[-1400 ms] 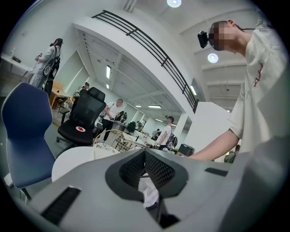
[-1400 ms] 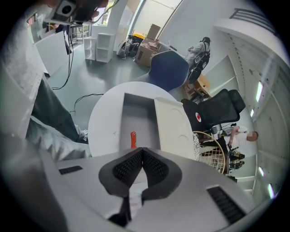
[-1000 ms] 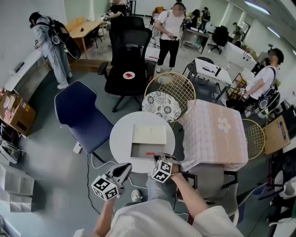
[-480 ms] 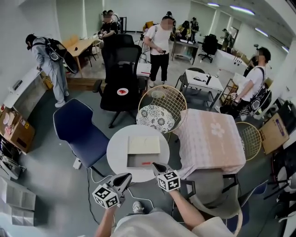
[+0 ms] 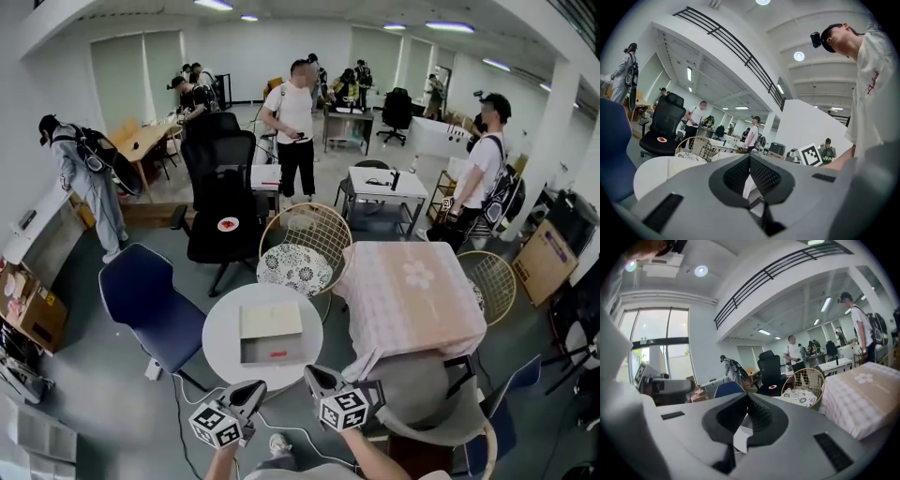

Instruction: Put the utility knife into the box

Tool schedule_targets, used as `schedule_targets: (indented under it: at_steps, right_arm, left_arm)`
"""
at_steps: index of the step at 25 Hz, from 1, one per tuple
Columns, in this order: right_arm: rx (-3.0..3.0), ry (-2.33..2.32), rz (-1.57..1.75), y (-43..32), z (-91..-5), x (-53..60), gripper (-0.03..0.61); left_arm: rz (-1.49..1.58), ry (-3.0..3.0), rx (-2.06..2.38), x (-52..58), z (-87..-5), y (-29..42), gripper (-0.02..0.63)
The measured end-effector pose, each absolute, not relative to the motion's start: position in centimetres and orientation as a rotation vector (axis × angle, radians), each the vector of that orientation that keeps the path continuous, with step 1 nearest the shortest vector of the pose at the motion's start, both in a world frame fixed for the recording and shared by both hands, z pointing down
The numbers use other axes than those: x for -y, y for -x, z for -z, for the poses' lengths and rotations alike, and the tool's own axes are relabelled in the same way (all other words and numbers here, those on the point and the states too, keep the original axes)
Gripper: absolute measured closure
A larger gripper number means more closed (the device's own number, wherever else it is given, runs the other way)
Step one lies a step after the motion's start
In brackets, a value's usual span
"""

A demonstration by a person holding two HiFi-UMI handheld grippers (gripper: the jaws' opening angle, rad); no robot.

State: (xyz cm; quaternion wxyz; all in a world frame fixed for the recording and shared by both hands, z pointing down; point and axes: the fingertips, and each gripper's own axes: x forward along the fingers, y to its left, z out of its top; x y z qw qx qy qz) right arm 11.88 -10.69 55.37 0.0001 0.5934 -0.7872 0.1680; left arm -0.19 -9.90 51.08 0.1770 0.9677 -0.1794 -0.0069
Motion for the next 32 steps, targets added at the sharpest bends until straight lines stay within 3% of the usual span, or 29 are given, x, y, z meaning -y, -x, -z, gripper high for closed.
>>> schedule_targets:
  at_steps: [6,32]
  right_arm:
    - [2.418,-1.78,-0.327,-10.0,-55.0,5.7,0.561]
    - [2.382,-1.796,-0.213,-7.3,-53.8,-8.3,0.561]
  left_arm:
    - [0.02,-2.776,0.517,6.4,-50.6,0.2,0.603]
    - [0.017,-2.805,0.494,-7.4,-51.5,1.1,0.603]
